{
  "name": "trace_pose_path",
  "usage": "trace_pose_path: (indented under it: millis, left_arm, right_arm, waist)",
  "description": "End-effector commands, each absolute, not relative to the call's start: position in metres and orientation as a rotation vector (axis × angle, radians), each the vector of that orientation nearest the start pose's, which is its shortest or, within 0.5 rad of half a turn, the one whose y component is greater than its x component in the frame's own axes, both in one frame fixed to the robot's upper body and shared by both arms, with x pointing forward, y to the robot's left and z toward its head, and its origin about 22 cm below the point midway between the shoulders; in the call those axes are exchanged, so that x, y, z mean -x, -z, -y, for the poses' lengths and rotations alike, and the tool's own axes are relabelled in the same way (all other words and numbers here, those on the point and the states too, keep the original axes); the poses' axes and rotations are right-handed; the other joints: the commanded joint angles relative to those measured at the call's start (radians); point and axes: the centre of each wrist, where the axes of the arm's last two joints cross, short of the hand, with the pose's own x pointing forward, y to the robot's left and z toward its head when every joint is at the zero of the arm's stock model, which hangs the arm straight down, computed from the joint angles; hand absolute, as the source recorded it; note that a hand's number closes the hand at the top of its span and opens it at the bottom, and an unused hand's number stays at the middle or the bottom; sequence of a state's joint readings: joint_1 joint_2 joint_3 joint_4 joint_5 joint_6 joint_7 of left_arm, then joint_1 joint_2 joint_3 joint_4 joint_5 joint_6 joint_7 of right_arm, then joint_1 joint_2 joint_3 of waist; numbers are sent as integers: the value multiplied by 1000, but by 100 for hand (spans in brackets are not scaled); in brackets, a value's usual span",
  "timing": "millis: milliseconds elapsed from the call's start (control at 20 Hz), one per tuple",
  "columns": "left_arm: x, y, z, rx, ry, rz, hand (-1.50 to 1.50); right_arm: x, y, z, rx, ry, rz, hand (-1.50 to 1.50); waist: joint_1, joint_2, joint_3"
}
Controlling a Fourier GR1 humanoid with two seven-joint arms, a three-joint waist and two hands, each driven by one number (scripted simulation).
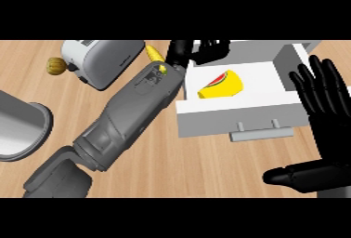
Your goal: Pick up the cup, place it into the drawer and close the drawer
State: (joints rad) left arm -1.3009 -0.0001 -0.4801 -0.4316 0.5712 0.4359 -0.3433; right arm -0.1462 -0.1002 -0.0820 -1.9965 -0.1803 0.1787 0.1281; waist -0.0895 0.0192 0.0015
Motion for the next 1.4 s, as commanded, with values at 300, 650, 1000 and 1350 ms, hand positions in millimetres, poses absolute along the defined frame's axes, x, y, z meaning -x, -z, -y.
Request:
trace_pose_path:
  millis: [300, 650, 1000, 1350]
  left_arm:
    - [-426, -136, -6, -58, 375, 1886, -150]
    - [-422, -149, 1, 136, 232, 1942, -150]
    - [-417, -135, -6, 280, 103, 1993, -150]
    - [-425, -163, -42, 327, -5, 1974, -150]
  right_arm:
    - [-238, -137, 237, -244, -190, 2034, -150]
    - [-248, -139, 236, -318, -142, 2012, -150]
    - [-234, -151, 262, -324, -175, 2011, -150]
    - [-206, -152, 264, -262, -403, 1968, 150]
  waist:
    - [-26, 6, 1]
    - [-18, 7, 0]
    - [27, -6, -1]
    - [91, -27, -2]
